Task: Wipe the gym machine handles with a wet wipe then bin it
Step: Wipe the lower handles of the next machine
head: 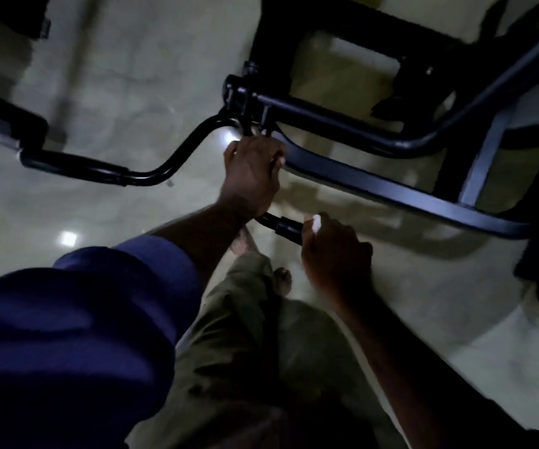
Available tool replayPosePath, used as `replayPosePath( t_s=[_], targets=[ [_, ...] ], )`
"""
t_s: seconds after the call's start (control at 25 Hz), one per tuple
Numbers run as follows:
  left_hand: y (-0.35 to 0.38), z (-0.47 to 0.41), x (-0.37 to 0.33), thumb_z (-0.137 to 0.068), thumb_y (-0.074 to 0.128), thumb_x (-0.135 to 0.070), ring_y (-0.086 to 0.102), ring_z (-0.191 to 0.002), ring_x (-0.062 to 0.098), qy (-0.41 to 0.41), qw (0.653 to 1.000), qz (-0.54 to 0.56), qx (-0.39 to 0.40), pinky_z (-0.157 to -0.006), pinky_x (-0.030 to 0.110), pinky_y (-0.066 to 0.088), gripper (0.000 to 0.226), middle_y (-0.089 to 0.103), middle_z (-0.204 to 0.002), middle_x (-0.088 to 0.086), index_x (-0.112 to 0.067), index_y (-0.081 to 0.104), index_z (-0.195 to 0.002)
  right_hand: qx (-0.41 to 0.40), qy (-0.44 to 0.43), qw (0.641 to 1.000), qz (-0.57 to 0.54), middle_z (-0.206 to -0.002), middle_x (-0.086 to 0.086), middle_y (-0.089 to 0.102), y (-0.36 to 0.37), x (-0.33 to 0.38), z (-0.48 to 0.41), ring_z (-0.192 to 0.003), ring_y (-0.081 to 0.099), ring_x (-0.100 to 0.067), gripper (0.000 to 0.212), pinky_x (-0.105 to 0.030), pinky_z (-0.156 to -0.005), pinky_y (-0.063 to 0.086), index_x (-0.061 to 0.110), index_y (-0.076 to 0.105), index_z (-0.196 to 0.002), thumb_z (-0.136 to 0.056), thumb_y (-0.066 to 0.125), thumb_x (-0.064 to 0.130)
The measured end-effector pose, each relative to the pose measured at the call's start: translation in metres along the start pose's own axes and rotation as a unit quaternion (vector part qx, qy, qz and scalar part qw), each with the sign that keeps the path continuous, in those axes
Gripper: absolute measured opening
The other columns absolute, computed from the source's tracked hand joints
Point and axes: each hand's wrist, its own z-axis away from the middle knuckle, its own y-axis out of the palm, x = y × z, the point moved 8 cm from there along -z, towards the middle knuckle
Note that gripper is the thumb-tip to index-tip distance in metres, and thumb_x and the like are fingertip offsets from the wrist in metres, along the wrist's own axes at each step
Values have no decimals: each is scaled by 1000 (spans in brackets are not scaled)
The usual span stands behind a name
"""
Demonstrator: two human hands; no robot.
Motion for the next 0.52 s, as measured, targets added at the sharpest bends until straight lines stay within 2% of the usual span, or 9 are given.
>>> replayPosePath(
  t_s=[0.08,0.16,0.24,0.28,0.36,0.4,0.44,0.52],
  targets=[
    [-1,0,-2,-92,60,-19,58,-112,26,5,1000,11,-4,-98,33,26,22,70,-111,0,-21,71,-111,-42,-44,997,41,-77,-8,67,0,24,-7,-64,66,-34,26,-48,-65,55,17,63,-100,-104,41,29],
    [-3,-1,-1,-92,60,-18,58,-111,25,-4,1000,29,-4,-95,30,23,21,70,-109,0,-21,72,-109,-26,-62,998,15,-81,-4,66,4,36,-15,-69,66,-32,38,-42,-68,53,20,63,-102,-106,34,45],
    [-4,-3,0,-93,58,-19,58,-111,24,-19,999,41,5,-94,28,22,21,69,-109,-2,-22,71,-109,-6,-150,989,-16,-100,-1,67,8,47,-1,-89,66,-25,39,-40,-79,50,21,60,-121,-103,44,52],
    [-3,-3,1,-93,58,-19,58,-111,24,-22,999,46,8,-94,29,23,21,69,-109,-2,-22,71,-110,18,-167,984,-56,-115,1,67,9,42,6,-102,65,-20,48,-40,-88,50,20,57,-133,-103,44,56],
    [-2,-1,1,-92,61,-18,59,-113,27,-25,998,52,1,-96,32,28,21,69,-112,1,-20,71,-111,66,-154,972,-163,-140,6,58,5,22,8,-118,61,-14,61,-40,-100,51,24,49,-147,-102,39,64],
    [-3,-1,2,-91,62,-17,58,-115,30,-29,998,52,-13,-98,33,31,22,68,-117,4,-17,72,-112,88,-151,967,-186,-143,6,54,7,13,4,-119,60,-13,60,-40,-100,52,26,47,-148,-102,39,63],
    [-4,0,3,-91,63,-16,55,-119,32,-37,997,54,-30,-101,34,32,24,65,-124,9,-14,71,-114,96,-178,965,-167,-138,2,56,8,12,-1,-117,58,-14,55,-38,-97,53,23,48,-146,-103,42,56],
    [-10,1,13,-94,62,-17,45,-126,34,-91,992,61,-63,-107,37,33,29,55,-135,16,-11,66,-123,62,-292,952,-63,-116,-4,65,11,24,-12,-106,61,-20,40,-33,-88,52,16,56,-132,-104,46,41]
  ],
)
